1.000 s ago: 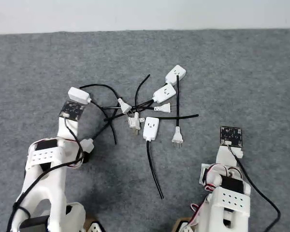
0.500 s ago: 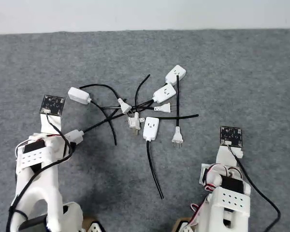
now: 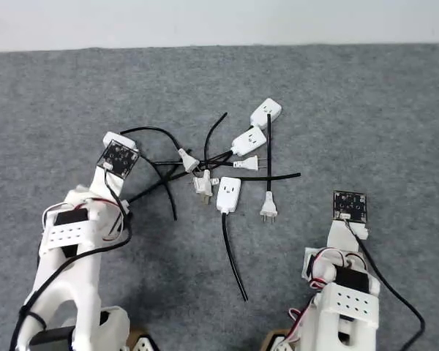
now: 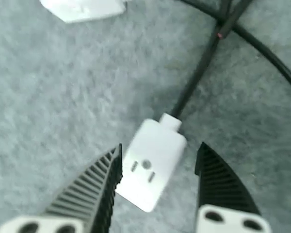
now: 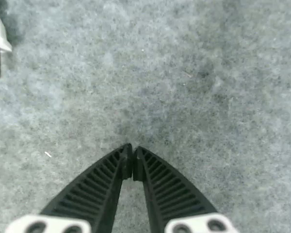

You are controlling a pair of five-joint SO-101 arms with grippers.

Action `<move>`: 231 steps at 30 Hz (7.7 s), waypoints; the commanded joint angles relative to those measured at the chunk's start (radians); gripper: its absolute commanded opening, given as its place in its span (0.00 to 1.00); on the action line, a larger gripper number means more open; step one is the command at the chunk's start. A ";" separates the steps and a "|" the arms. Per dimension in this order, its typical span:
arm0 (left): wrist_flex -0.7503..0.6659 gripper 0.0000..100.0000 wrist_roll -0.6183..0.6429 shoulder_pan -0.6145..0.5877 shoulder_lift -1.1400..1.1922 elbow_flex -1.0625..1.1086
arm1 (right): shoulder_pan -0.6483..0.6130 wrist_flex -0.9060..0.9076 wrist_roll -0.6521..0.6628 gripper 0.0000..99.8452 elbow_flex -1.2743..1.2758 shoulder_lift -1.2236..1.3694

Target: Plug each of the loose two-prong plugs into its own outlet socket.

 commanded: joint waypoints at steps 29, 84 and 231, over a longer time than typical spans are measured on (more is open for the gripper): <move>0.416 0.01 0.870 0.222 0.367 -0.371 | 0.013 -0.015 0.054 0.01 -0.009 -0.018; 0.327 0.30 0.769 0.308 0.068 -0.166 | 0.013 -0.015 0.057 0.01 -0.009 -0.018; 0.327 0.07 0.278 0.021 0.338 -0.309 | 0.061 -0.002 0.098 0.01 -0.014 -0.018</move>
